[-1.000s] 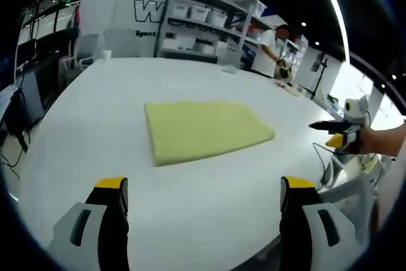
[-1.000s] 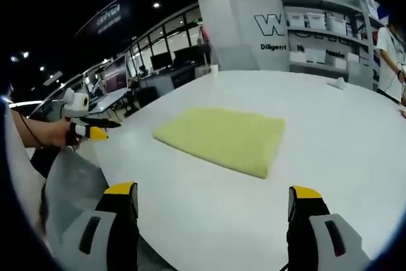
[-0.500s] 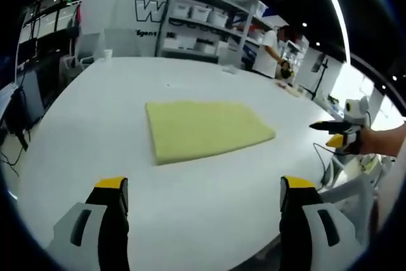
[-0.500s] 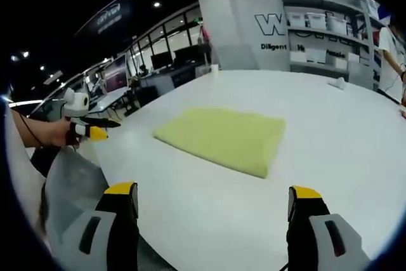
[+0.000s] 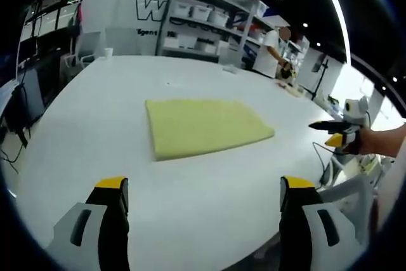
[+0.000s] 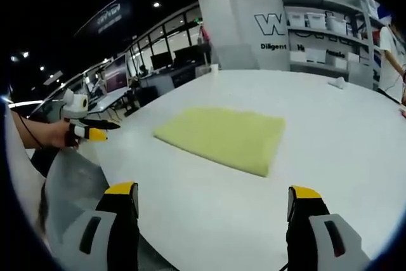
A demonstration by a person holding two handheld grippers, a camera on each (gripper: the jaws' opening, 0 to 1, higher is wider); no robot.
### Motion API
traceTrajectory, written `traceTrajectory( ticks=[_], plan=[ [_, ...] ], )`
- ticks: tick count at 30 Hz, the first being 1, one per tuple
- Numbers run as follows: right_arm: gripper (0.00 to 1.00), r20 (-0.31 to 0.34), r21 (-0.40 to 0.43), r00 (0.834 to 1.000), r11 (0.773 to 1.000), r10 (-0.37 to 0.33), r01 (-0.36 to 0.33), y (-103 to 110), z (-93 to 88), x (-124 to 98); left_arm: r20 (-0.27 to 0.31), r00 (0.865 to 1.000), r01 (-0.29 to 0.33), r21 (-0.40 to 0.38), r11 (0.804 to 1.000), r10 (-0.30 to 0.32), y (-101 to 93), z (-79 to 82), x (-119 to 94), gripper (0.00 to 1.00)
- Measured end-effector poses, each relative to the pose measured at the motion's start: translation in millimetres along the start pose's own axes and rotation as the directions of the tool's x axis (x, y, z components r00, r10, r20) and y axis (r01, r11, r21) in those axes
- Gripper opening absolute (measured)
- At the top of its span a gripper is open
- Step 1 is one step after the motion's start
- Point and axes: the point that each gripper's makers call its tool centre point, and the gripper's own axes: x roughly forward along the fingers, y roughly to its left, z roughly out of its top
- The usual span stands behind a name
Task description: Fold the garment on the visible template until the final outline fits inside the template.
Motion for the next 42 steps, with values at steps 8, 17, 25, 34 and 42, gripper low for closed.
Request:
traceTrajectory(
  ticks=[8, 17, 25, 34, 42],
  plan=[
    [0.97, 0.006, 0.003, 1.0, 1.0, 0.0, 0.0, 0.1, -0.3, -0.7, -0.002, 1.0, -0.002, 0.002, 1.0, 0.002, -0.5, -0.3, -2.2, 0.99],
    [0.97, 0.009, 0.005, 1.0, 1.0, 0.002, -0.002, 0.5, -1.0, -0.2, -0.005, 1.0, -0.005, 0.003, 1.0, 0.005, -1.0, -1.0, -3.1, 0.98],
    [0.96, 0.006, 0.003, 1.0, 1.0, 0.003, -0.003, -1.6, -0.9, -0.3, -0.006, 1.0, -0.006, 0.001, 1.0, 0.006, -0.7, -1.4, -2.4, 0.98],
    [0.96, 0.009, -0.002, 1.0, 1.0, 0.004, -0.004, -1.5, 2.1, 1.0, -0.005, 1.0, -0.005, -0.001, 1.0, 0.005, -1.1, 0.0, -0.9, 0.98],
    [0.96, 0.01, 0.003, 1.0, 1.0, 0.004, -0.004, -1.6, 1.3, 1.2, -0.007, 1.0, -0.002, 0.001, 1.0, 0.002, -2.1, 0.6, -0.1, 0.98]
  ],
)
